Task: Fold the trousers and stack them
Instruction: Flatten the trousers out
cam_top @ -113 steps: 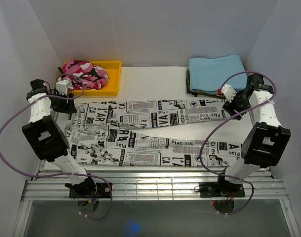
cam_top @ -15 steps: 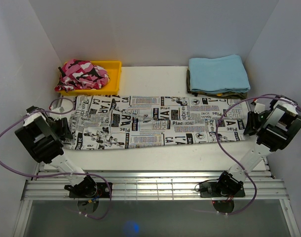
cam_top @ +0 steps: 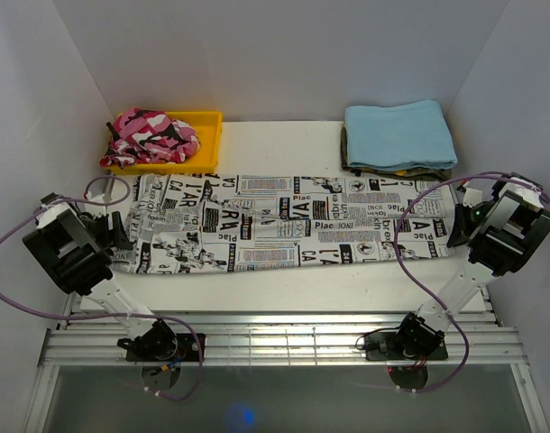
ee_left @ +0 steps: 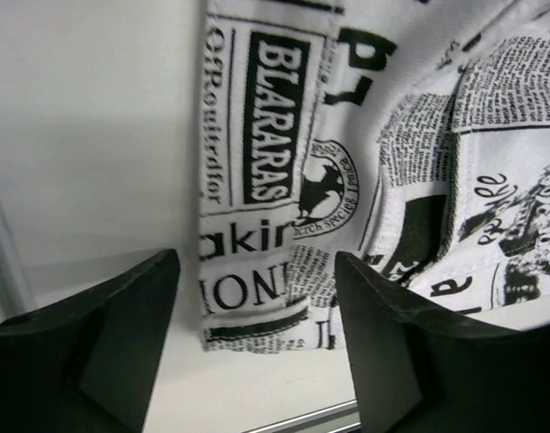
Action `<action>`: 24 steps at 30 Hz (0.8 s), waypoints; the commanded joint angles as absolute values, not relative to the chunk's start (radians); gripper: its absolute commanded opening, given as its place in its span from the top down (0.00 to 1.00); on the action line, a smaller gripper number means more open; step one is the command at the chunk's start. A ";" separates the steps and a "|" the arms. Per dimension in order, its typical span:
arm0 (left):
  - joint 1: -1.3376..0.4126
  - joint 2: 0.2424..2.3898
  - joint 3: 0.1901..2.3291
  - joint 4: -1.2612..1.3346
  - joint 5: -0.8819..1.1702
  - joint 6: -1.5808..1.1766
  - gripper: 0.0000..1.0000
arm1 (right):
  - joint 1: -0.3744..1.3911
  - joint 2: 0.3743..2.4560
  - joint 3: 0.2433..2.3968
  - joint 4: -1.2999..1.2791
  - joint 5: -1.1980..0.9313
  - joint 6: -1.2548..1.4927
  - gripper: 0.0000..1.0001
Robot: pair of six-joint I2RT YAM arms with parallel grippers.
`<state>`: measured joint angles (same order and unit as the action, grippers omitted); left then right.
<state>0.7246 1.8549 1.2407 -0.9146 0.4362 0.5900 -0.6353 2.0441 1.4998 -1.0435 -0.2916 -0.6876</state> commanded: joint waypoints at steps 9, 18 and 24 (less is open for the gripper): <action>0.730 1.893 1.306 -0.894 0.416 0.636 0.18 | -0.649 2.059 1.539 -1.031 -0.299 -0.706 0.92; 0.730 1.890 1.158 -0.891 0.445 0.635 0.37 | -0.647 2.052 1.548 -1.052 -0.293 -0.704 0.92; 0.730 1.879 1.182 -0.885 0.459 0.611 0.78 | -0.649 2.045 1.557 -1.066 -0.307 -0.716 0.92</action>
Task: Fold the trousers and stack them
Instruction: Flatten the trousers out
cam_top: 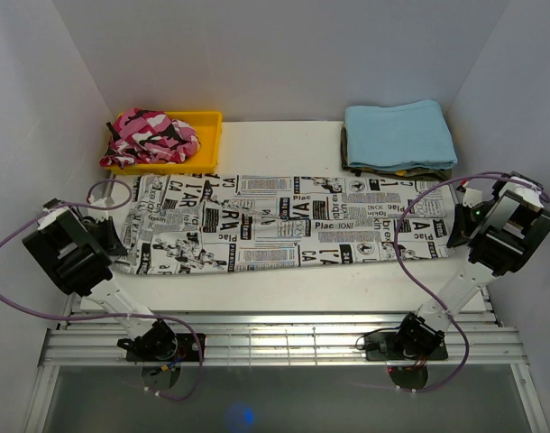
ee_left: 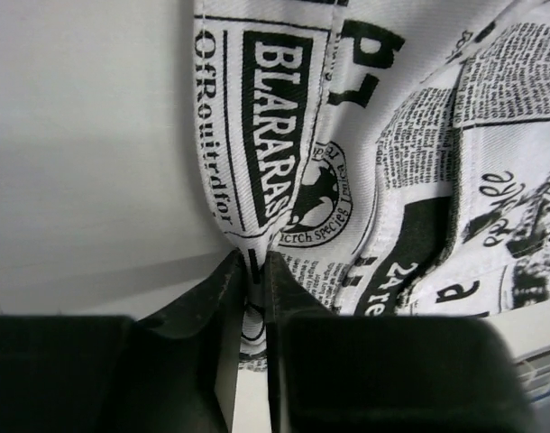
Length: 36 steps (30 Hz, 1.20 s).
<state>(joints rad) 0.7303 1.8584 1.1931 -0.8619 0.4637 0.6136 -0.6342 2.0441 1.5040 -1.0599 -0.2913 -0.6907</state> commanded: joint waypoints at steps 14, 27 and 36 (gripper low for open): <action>0.791 1.677 1.307 -0.954 0.514 0.842 1.00 | -0.724 1.907 1.510 -1.143 -0.276 -1.014 0.92; 0.838 1.723 1.028 -0.833 0.411 0.976 0.62 | -0.726 1.872 1.216 -0.952 -0.086 -1.138 0.45; 0.847 1.683 1.240 -0.906 0.535 0.963 0.34 | -0.698 1.877 1.463 -1.090 -0.166 -1.132 0.28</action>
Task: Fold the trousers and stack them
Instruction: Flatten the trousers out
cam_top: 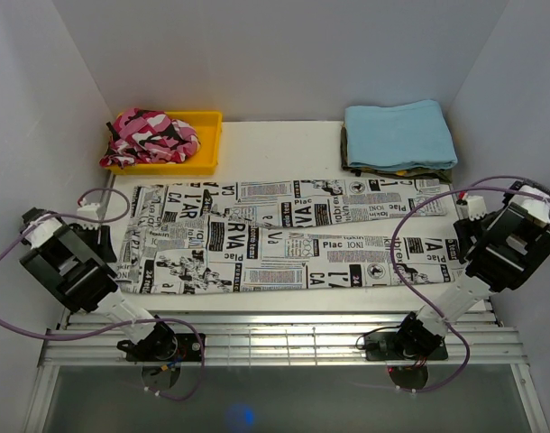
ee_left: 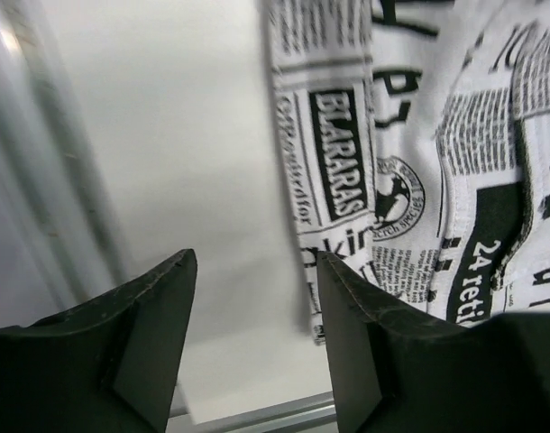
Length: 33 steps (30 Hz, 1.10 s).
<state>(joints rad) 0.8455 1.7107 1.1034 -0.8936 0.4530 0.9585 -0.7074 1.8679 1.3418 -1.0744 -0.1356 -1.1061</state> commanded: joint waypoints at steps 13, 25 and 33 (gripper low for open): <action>0.557 1.778 1.315 -0.920 0.630 0.746 0.44 | -0.525 1.878 1.436 -1.091 -0.302 -1.045 0.48; 0.594 1.917 1.232 -0.864 0.364 0.799 0.64 | -0.445 1.853 1.105 -0.948 -0.206 -1.054 0.59; 0.614 1.875 1.388 -1.000 0.510 0.896 0.46 | -0.445 1.793 1.281 -1.074 -0.337 -1.095 0.55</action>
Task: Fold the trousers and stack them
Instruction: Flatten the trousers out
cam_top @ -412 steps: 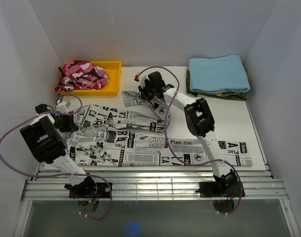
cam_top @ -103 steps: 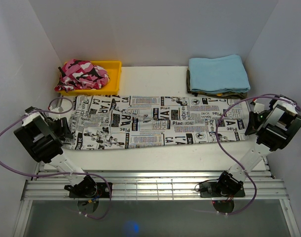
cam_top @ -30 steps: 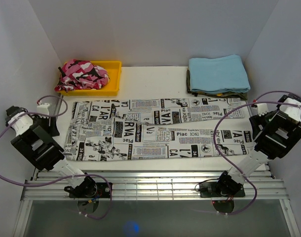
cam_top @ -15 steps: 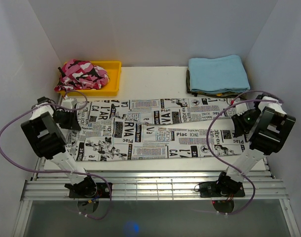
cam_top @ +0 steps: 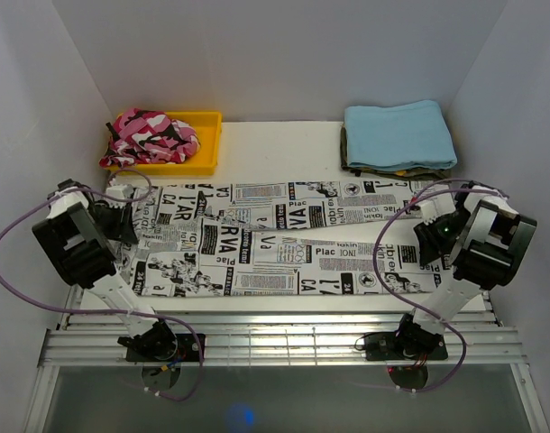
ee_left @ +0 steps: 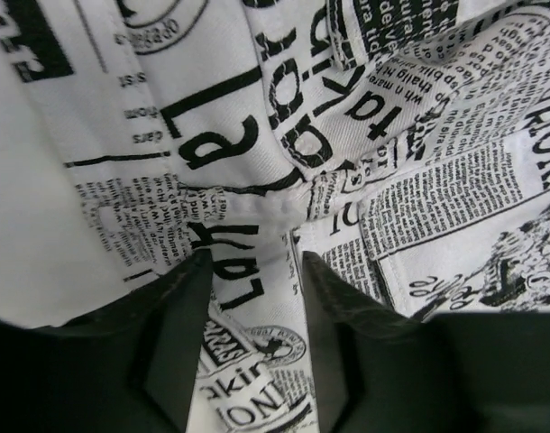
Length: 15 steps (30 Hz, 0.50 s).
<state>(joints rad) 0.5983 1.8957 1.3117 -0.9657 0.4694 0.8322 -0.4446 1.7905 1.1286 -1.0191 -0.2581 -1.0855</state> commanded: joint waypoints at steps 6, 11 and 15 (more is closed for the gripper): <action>0.571 1.894 1.589 -0.965 0.657 0.756 0.38 | -0.439 2.001 1.731 -1.085 -0.491 -0.899 0.54; 0.503 1.991 1.650 -0.829 0.634 0.560 0.38 | -0.388 2.192 1.933 -1.033 -0.468 -0.776 0.56; 0.488 2.066 1.713 -0.746 0.657 0.450 0.38 | -0.342 2.223 1.867 -0.907 -0.446 -0.715 0.59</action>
